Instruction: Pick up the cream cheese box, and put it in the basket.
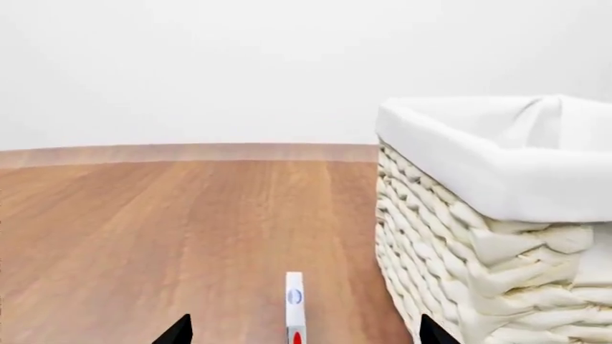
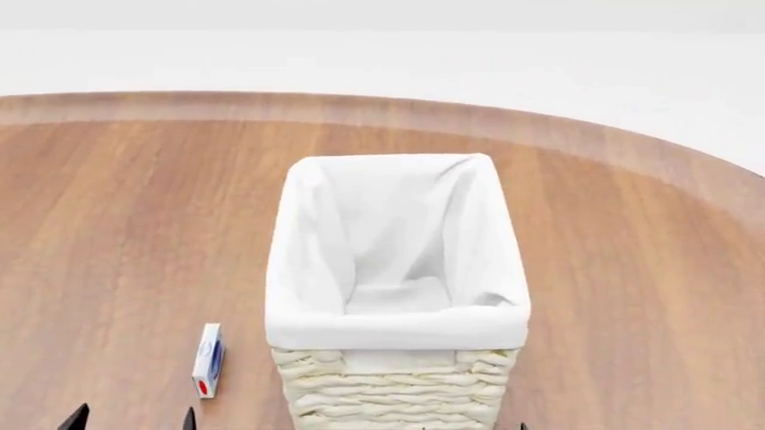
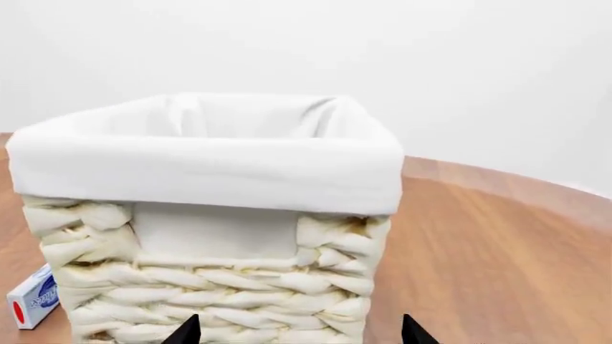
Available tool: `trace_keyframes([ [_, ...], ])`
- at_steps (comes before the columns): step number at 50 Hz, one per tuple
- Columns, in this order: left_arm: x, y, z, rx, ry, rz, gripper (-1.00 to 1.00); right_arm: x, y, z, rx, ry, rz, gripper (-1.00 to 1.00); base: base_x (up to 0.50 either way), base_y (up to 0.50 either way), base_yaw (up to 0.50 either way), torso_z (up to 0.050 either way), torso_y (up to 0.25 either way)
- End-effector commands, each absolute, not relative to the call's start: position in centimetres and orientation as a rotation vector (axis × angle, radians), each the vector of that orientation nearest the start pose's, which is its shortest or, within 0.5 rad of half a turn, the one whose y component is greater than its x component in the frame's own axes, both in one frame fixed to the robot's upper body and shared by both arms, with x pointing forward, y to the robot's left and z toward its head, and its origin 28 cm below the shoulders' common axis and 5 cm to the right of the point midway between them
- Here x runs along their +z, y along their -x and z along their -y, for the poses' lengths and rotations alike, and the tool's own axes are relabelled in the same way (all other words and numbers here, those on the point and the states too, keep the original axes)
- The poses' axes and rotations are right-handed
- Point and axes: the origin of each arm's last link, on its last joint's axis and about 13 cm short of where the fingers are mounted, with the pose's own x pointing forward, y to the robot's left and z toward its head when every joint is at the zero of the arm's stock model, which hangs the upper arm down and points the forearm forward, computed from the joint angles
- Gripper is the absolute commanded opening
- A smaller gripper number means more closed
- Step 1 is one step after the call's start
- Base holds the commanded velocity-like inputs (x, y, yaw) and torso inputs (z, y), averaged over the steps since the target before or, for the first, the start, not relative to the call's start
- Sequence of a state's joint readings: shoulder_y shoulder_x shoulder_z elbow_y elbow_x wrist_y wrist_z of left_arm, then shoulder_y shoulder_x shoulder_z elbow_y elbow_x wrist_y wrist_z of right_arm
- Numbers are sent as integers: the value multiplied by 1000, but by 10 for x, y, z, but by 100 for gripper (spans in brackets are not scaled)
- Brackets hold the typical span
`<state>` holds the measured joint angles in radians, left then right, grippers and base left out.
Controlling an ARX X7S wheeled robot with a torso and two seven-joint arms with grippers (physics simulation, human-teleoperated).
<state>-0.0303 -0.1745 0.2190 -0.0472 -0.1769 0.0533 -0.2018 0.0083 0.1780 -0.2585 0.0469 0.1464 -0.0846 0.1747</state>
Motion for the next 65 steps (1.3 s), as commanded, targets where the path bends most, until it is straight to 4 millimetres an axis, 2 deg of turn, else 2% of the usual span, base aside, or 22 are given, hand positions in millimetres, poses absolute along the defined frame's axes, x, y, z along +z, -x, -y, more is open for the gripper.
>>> trace_keyframes([
  [1, 9, -212, -205, 1, 4, 4, 100, 4, -205, 89, 74, 26, 2, 100, 0, 0, 0, 0, 0],
  [16, 9, -213, -206, 29, -31, 32, 100, 3, -204, 88, 90, 34, 5, 100, 0, 0, 0, 0, 0],
  [42, 10, -214, -207, 49, -37, 44, 100, 2, -204, 88, 91, 35, 6, 100, 0, 0, 0, 0, -248],
  [47, 10, -215, -207, 62, 13, 42, 100, 2, -205, 88, 89, 34, 5, 100, 0, 0, 0, 2, -250],
  [53, 9, -217, -208, 67, -21, 44, 100, 0, -205, 87, 92, 36, 0, 100, 0, 0, 0, 1, -24],
  [59, 7, -223, -209, 46, 12, 17, 100, -1, -205, 87, 92, 37, -3, 100, 0, 0, 0, 0, 0],
  [60, 12, -241, -213, 32, 46, 24, 100, -1, -206, 87, 87, 36, -6, 100, 0, 0, 0, 0, 0],
  [62, 13, -244, -214, 36, 32, 18, 100, 0, -206, 87, 87, 34, -4, 100, 0, 0, 0, 0, 0],
  [65, 33, -268, -211, -6, 26, 46, 100, 1, -206, 88, 84, 29, -2, 100, 0, 0, 0, 0, 0],
])
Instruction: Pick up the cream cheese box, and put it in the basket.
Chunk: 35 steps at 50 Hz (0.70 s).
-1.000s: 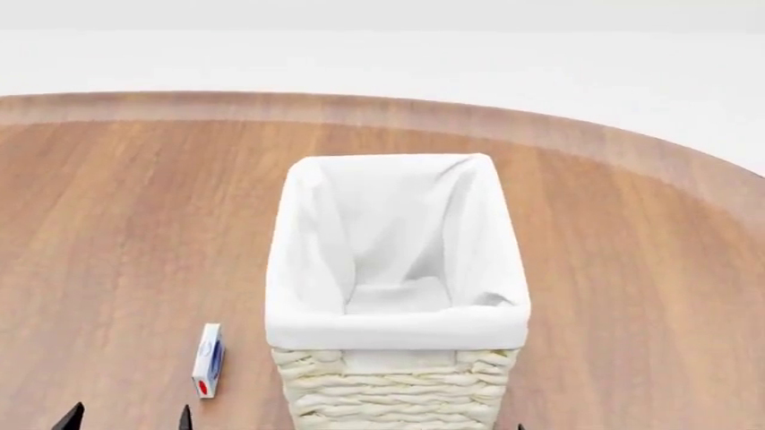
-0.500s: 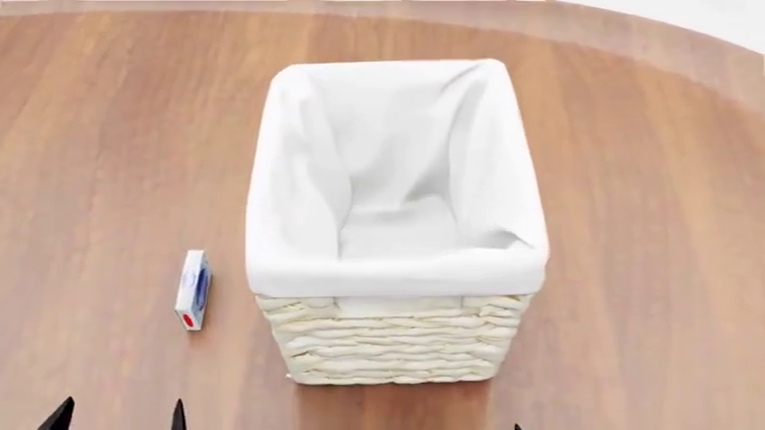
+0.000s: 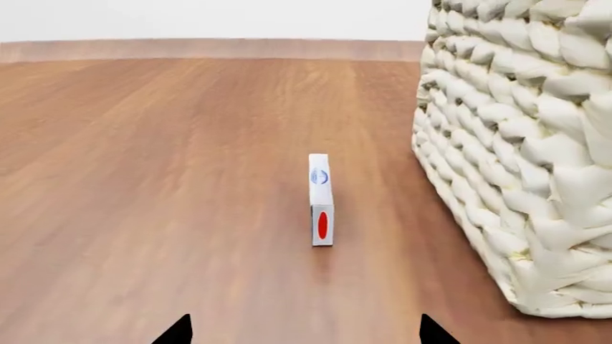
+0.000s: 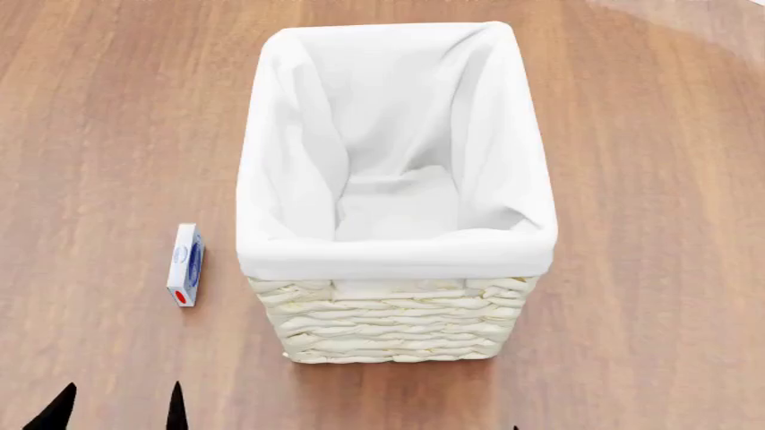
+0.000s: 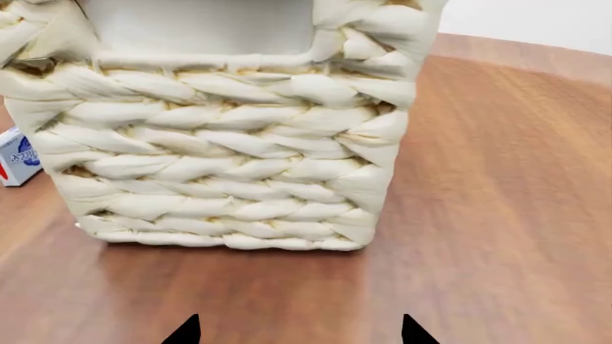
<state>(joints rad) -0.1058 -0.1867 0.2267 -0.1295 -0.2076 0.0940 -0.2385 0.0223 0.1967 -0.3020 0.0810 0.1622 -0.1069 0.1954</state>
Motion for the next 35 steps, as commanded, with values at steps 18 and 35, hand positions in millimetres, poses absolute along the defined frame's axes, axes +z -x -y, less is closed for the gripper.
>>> trace_keyframes([
  [18, 46, -341, -211, 29, 71, -38, 100, 3, -205, 88, 90, 25, 0, 100, 0, 0, 0, 0, 0],
  [35, 34, -368, -206, 54, 94, -144, 100, 3, -204, 87, 94, 23, 5, 100, 0, 0, 0, 0, 0],
])
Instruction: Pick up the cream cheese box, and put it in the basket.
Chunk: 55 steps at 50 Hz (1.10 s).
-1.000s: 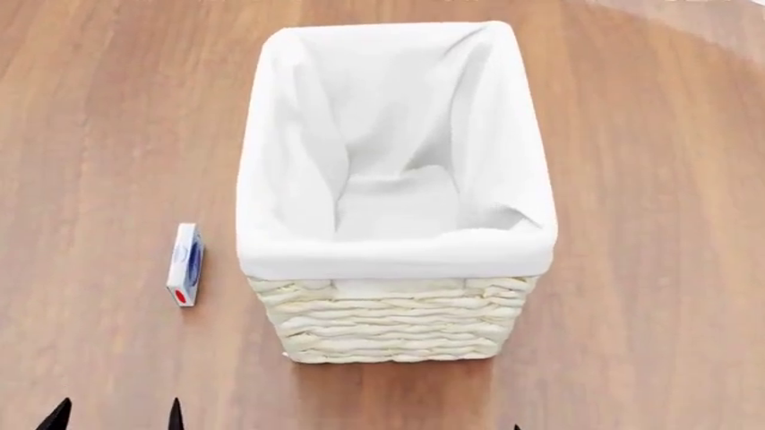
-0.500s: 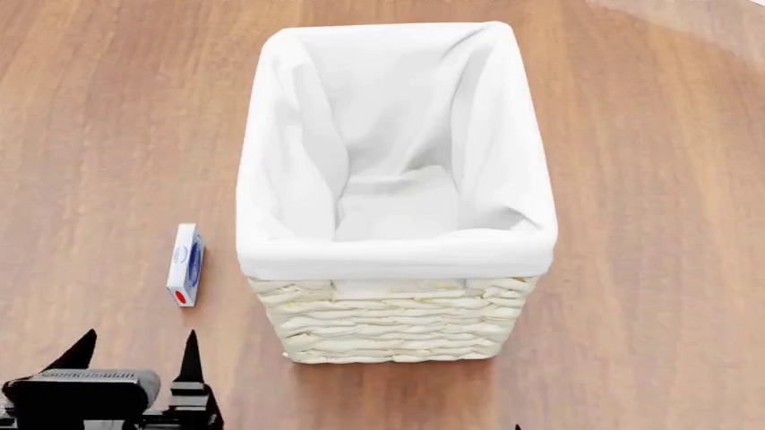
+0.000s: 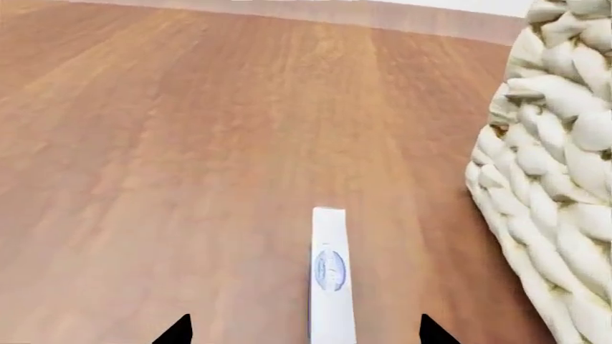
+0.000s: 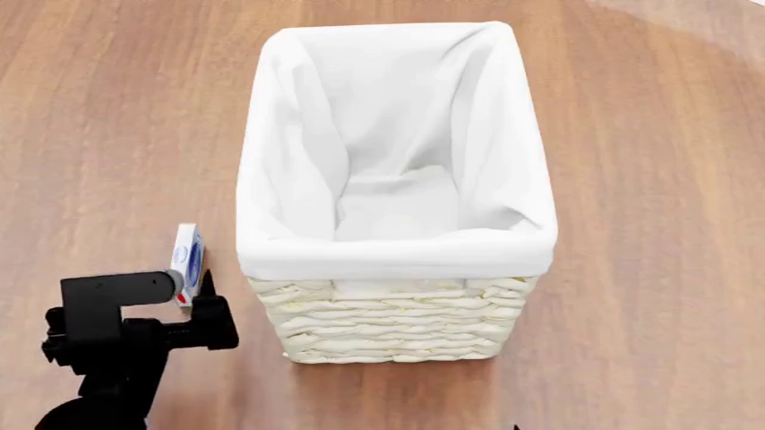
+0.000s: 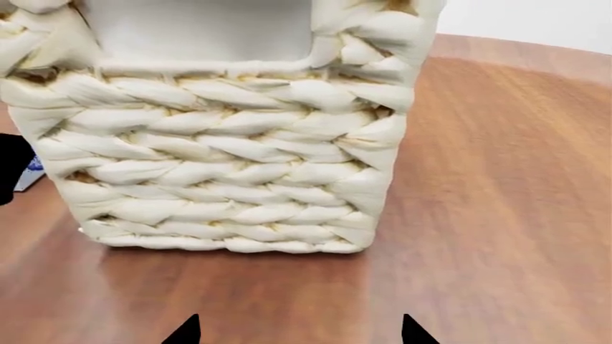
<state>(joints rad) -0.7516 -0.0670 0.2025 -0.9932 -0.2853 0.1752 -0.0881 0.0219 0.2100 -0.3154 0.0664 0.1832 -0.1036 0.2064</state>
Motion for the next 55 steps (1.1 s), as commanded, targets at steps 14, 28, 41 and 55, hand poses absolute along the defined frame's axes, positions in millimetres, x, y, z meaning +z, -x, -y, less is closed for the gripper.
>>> trace_keyframes([
  [14, 34, -369, -204, 63, 88, -197, 100, 2, -205, 87, 96, 21, 2, 100, 0, 0, 0, 0, 0],
  [28, 39, -373, -206, 89, 108, -205, 100, 1, -204, 86, 99, 22, 1, 100, 0, 0, 0, 0, 0],
  [41, 43, -375, -209, 82, 161, -198, -100, 1, -203, 86, 102, 23, -2, 100, 0, 0, 0, 0, 0],
  [55, 61, -385, -213, 52, 125, -101, -100, 0, -204, 85, 102, 24, -7, 100, 0, 0, 0, 0, 0],
])
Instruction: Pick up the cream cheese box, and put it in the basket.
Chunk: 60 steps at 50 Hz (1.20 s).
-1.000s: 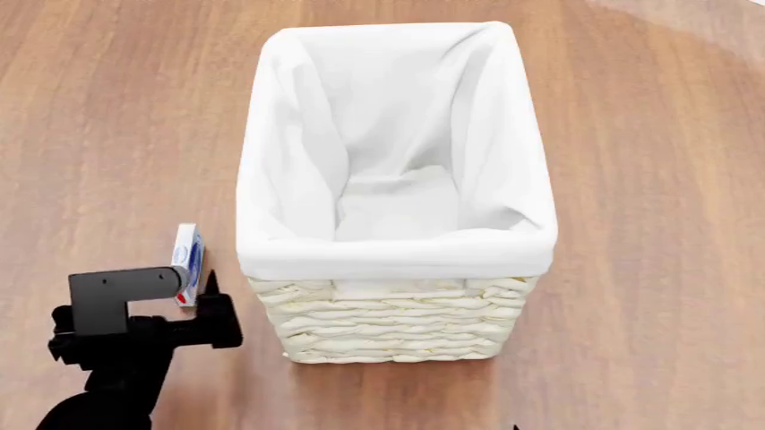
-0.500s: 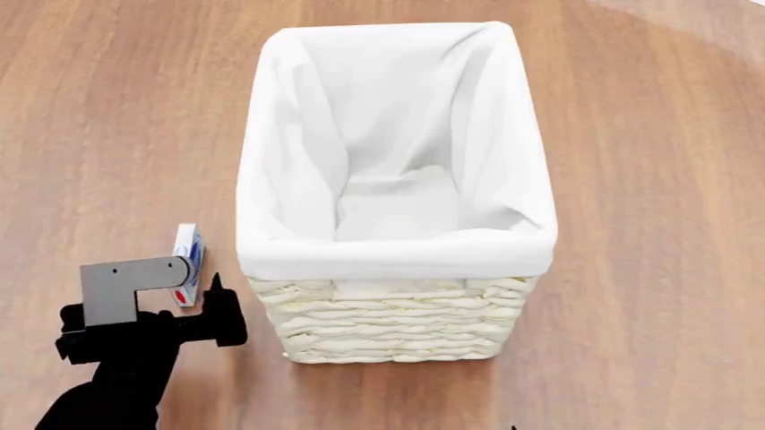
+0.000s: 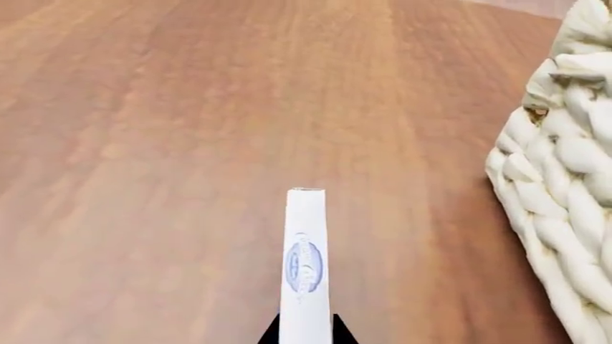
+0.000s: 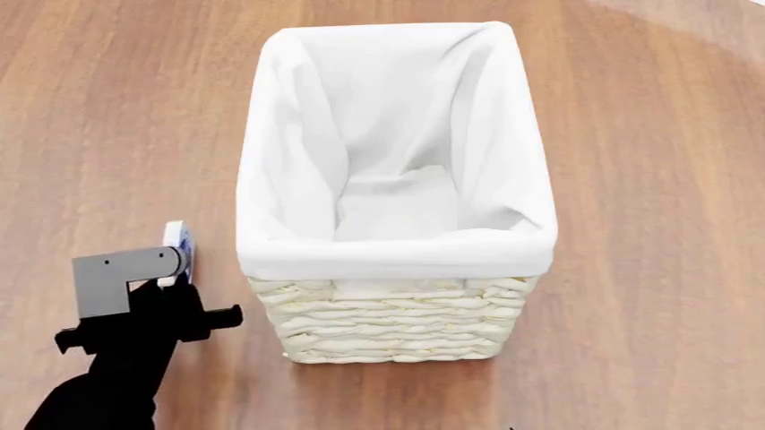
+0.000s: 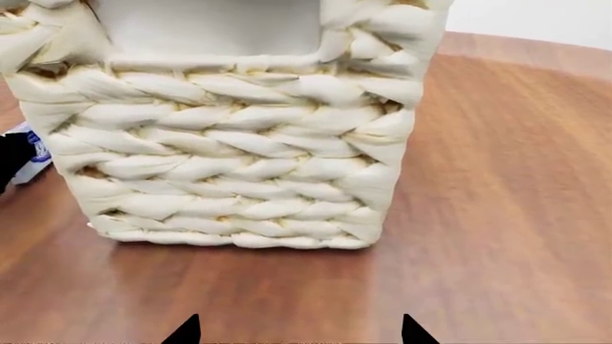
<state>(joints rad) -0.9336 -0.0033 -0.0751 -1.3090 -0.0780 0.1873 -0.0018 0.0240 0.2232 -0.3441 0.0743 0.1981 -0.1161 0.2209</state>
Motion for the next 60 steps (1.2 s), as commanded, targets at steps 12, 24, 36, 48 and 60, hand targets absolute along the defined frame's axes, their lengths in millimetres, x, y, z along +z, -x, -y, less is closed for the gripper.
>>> trace_keyframes([
  [12, 151, -370, -230, 60, -89, -6, -100, 3, -204, 87, 93, 17, 0, 100, 1, 0, 0, 0, 0],
  [24, 239, -356, -236, 80, -255, 92, -100, 3, -204, 87, 93, 15, 0, 100, 0, 0, 0, 0, 0],
  [36, 309, -332, -223, -106, -479, 99, -100, 3, -204, 87, 92, 16, 1, 100, 0, 0, 0, 0, 0],
  [48, 351, -316, -204, -361, -607, 124, -100, 2, -203, 86, 98, 20, 0, 100, 0, 0, 0, 0, 0],
  [60, 362, -303, -175, -635, -724, 79, -100, 4, -202, 86, 104, 10, -2, 100, 0, 0, 0, 0, 1],
])
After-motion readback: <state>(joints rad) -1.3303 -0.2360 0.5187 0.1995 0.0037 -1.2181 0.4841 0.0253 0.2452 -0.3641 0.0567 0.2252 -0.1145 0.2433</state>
